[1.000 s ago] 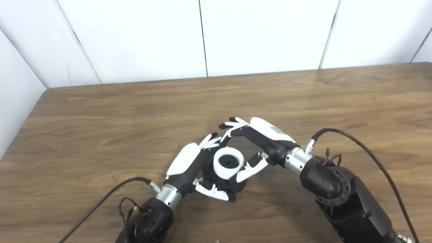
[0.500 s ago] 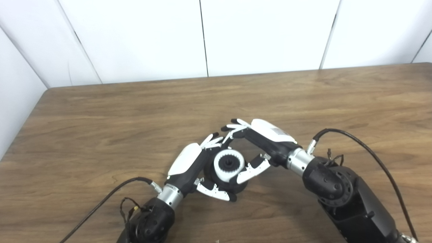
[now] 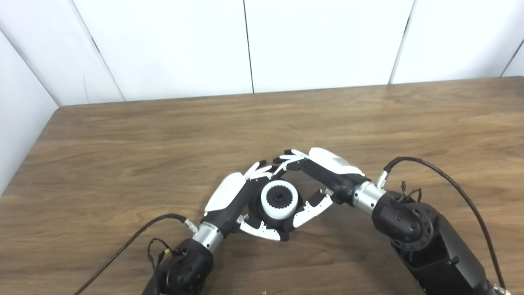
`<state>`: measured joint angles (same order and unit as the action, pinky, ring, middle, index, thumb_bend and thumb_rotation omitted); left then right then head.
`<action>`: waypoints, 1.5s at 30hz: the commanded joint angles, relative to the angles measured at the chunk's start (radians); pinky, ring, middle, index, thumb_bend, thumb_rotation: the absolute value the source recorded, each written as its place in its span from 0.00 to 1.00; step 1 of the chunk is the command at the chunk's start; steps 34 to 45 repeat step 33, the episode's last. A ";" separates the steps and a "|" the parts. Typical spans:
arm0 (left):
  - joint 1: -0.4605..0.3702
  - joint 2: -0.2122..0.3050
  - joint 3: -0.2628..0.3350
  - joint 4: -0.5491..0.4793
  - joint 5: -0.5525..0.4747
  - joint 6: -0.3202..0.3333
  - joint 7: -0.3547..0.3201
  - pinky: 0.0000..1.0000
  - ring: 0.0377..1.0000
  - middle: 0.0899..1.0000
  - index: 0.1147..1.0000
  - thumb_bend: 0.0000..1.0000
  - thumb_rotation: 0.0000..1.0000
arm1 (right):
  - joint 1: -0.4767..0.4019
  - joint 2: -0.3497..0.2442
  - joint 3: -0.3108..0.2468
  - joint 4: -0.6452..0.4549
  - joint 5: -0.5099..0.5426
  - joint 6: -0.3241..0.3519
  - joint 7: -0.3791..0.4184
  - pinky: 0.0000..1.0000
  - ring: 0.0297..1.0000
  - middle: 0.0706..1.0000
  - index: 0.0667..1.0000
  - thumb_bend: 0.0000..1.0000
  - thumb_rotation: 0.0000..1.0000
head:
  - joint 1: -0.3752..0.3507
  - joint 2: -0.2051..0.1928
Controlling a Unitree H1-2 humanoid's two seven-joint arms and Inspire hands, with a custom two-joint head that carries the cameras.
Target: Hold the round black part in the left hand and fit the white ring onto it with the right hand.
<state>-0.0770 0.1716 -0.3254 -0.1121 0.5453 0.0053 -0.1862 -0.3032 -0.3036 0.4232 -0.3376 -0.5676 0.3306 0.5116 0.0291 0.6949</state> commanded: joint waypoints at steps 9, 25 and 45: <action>0.007 0.049 0.035 -0.038 -0.025 0.040 -0.039 0.95 1.00 0.92 0.74 1.00 0.26 | -0.038 0.006 -0.045 -0.012 0.022 -0.025 -0.024 0.85 0.97 0.89 0.66 1.00 0.32 | -0.001 -0.002; 0.043 0.110 0.114 -0.083 -0.112 0.071 -0.074 0.98 1.00 0.93 0.80 1.00 0.27 | -0.041 -0.006 -0.148 -0.006 0.084 0.001 -0.036 0.88 0.96 0.90 0.69 1.00 0.34 | -0.004 -0.006; 0.075 0.164 0.169 -0.124 -0.145 0.086 -0.091 0.97 1.00 0.94 0.86 1.00 0.30 | -0.028 -0.029 -0.188 0.007 0.088 -0.015 -0.058 0.89 0.94 0.89 0.73 1.00 0.36 | -0.011 -0.009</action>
